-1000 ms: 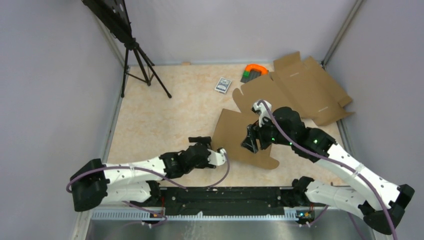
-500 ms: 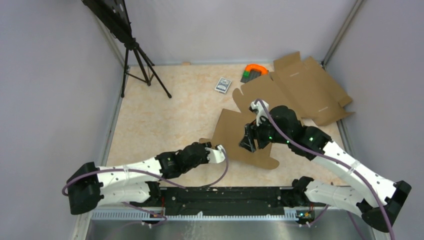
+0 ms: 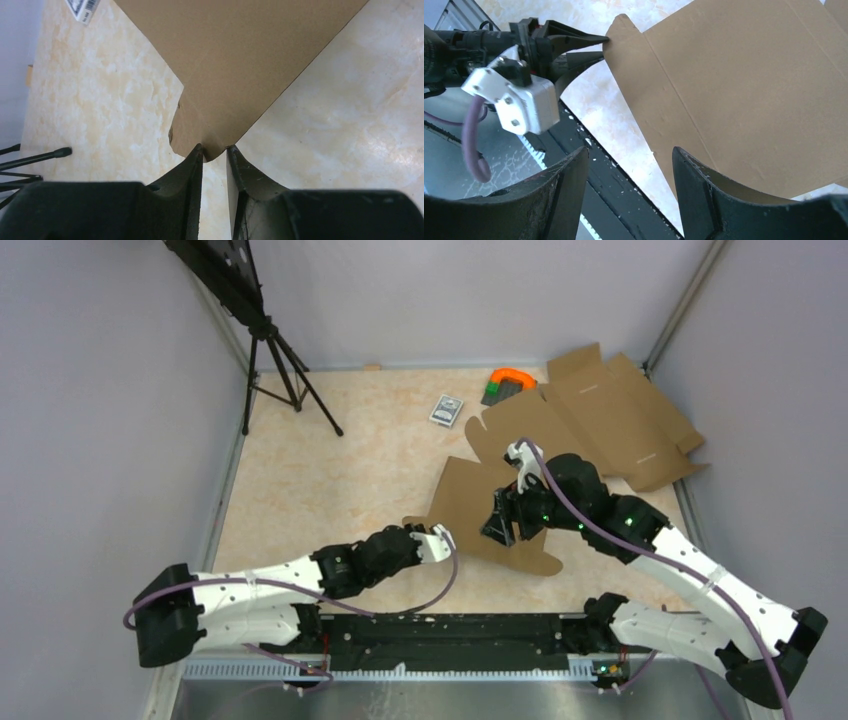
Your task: Fold the paper box
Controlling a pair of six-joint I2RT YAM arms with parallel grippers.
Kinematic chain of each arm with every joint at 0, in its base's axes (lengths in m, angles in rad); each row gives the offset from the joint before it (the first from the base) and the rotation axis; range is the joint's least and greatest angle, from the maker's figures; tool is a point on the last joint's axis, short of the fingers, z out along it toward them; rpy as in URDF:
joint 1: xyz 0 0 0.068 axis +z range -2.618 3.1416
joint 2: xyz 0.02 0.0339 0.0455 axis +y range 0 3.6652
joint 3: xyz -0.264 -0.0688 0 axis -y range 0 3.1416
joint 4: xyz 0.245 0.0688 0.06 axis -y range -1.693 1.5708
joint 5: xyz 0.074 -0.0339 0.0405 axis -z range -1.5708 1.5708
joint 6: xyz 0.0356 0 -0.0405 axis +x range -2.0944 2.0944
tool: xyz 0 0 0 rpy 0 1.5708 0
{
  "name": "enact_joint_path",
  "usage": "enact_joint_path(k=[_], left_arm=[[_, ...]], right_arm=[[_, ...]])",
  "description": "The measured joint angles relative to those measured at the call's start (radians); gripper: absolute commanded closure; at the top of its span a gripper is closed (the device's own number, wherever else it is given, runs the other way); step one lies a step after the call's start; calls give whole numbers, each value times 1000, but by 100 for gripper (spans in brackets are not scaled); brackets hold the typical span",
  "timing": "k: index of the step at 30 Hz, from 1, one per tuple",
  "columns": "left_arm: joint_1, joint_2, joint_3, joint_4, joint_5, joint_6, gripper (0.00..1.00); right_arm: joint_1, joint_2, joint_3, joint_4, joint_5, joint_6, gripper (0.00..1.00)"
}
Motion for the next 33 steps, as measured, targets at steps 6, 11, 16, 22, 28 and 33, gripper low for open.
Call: enact_joint_path(k=[6,11,16,22,28,33], left_arm=[[-1,-65,-5,66,-47,-46,80],[-1,-70,-3,80,-85,-133,82],[-1,-39,22,75,-106,-217,80],[0,-31,64,50,-146,-341,85],[53,-22,104,-1,-113,-502,87],[125,-14,108,-29,-25,-616,87]], right_arm=[[0,-2,-6,-6,-1,13,38],[0,-5,-6,-6,-3,16,38],[0,-5,-6,-9,2,20,38],[0,-5,-6,-48,73,54,35],[0,-29,-12,-131,260,190,33],[-2,-112,-51,-166,357,269,32]])
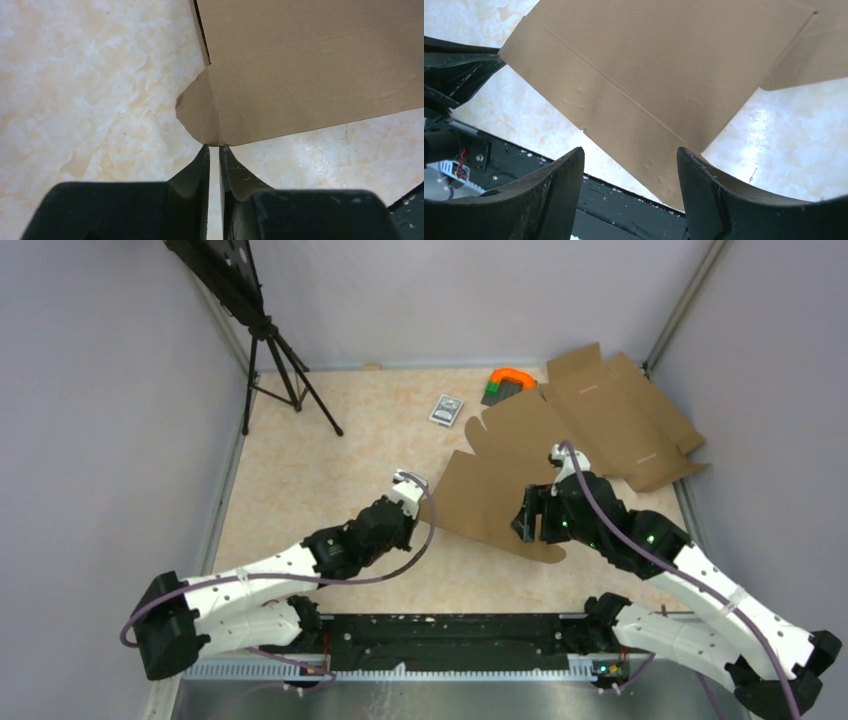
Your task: Fold the paper box
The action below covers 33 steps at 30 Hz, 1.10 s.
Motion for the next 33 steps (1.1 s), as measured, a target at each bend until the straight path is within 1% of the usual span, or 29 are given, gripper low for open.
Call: enact_joint_path(k=[3,6,7,9,10,12,13,14,18,21,25,29,33], left_arm=[[47,3,0,-10,71,-59,79],[98,14,2,-13,159,-105,65],[108,21,3,-13,180,-111,56],[113,31,3,-13,209,-102,33],[113,37,3,-13,219,-93,27],[112,46,3,-16,225,-68,21],[111,50,3,-20,223,-51,13],[103,54,4,-27,213,-29,8],[35,53,4,-40,111,74,2],[-25,40,4,-42,53,184,1],[-39,-23,-2,-35,8,282,1],[-39,-160,-29,1,-37,304,1],[-32,-328,-71,45,-116,241,1]], right_arm=[[-1,-31,0,-26,43,24,32],[-1,-63,-3,-50,52,35,31],[-1,-73,-8,-50,48,36,31],[-1,-92,-21,-60,32,37,30],[-1,-101,-28,-63,19,39,30],[-1,-111,-35,-69,-5,40,30],[-1,-112,-35,-69,-16,41,30],[-1,-112,-35,-68,-28,41,30],[-1,-111,-39,-63,-74,40,30],[-1,-109,-39,-58,-103,39,30],[-1,-102,-39,-54,-129,31,30],[-1,-93,-39,-54,-143,12,30],[-2,-90,-39,-51,-155,-13,30]])
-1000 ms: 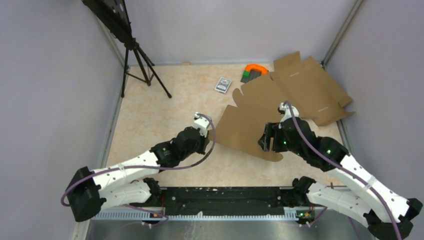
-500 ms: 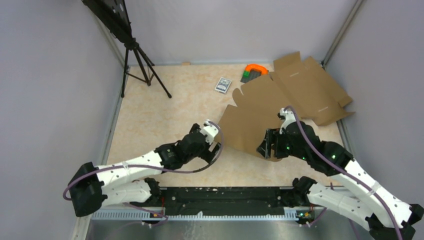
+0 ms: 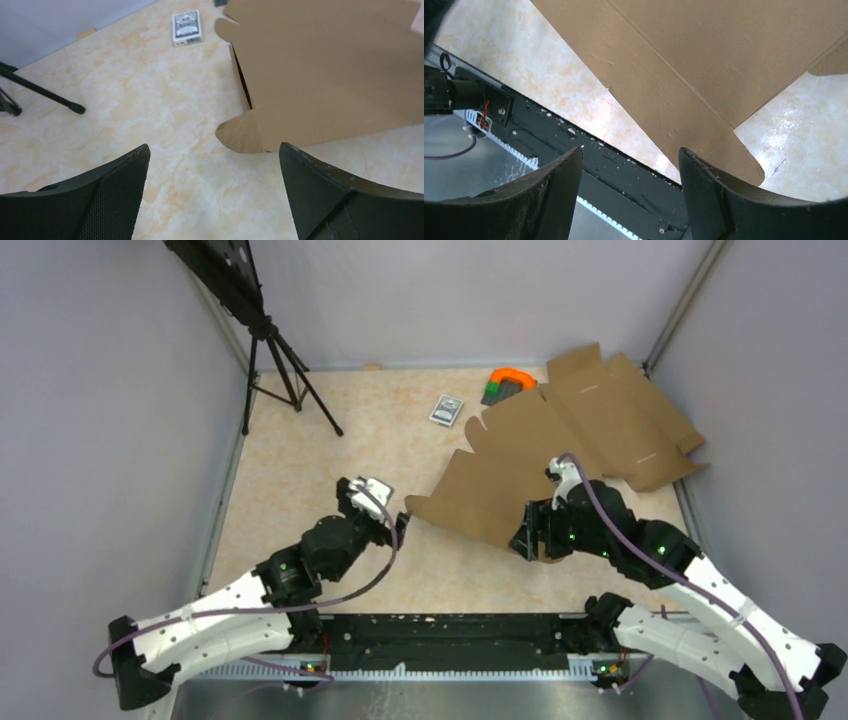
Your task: Fold the paper box
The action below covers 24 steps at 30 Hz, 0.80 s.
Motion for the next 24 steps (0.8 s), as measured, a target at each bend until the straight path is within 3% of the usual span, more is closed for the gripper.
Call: enact_joint_path(k=[9,15,24], left_arm=[[16,-176,32,-66,-72,-61,1],[18,-104,130,-198,-63,-44,1],[18,69,154,-231,51,257,1]], right_arm=[[0,11,0,43,-52,-38,30],[0,6,0,48,-69,-50,30],[0,-8,0,66,-101,-55,30]])
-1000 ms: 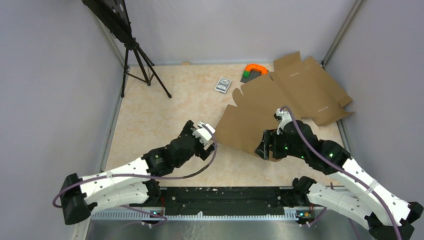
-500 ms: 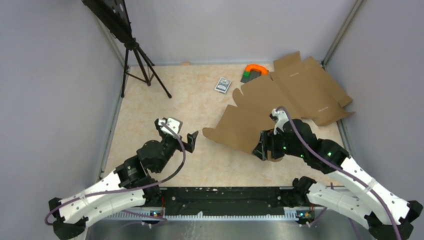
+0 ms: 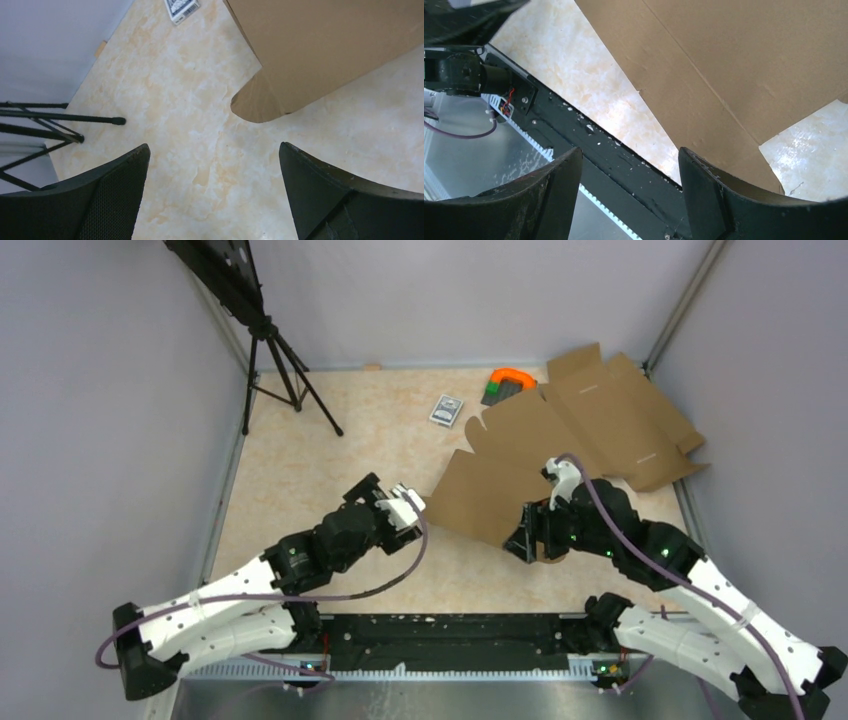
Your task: Fold the paper box
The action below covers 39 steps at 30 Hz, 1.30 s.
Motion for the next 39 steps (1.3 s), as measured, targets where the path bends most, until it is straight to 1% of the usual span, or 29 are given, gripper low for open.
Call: enact_joint_path(k=[2,5,11,12,14,16,18,20,22,26,32,33,34,37,39], left_arm=[[0,33,-11,0,31,66,2],[0,43,-35,10,87,158,4],[0,43,-159,127,151,364,11],[0,43,-177,148,158,388,13],[0,44,-214,214,169,444,23],[2,60,-236,268,173,494,31],[10,92,-237,301,186,531,34],[16,120,-237,325,195,550,41],[24,143,-237,350,207,564,42],[28,154,-237,371,228,570,39],[28,168,-242,420,250,569,39],[28,175,-242,430,253,569,41],[28,186,-242,438,255,569,44],[29,219,-246,459,261,567,62],[30,232,-250,470,261,565,72]], right_arm=[[0,-14,0,0,-2,-3,30],[0,-34,0,1,-9,-4,30],[0,-61,0,4,-26,-5,30],[0,-64,0,5,-27,-6,30],[0,-66,0,8,-30,-8,30],[0,-67,0,11,-32,-14,30],[0,-67,0,16,-35,-22,30],[0,-67,0,21,-39,-28,30],[0,-68,0,27,-43,-33,30],[0,-67,-3,39,-53,-40,30],[0,-64,-8,39,-58,-50,30],[0,-64,-8,39,-58,-51,30],[0,-64,-8,39,-59,-52,30],[0,-64,-8,39,-60,-52,30],[0,-64,-8,39,-60,-51,30]])
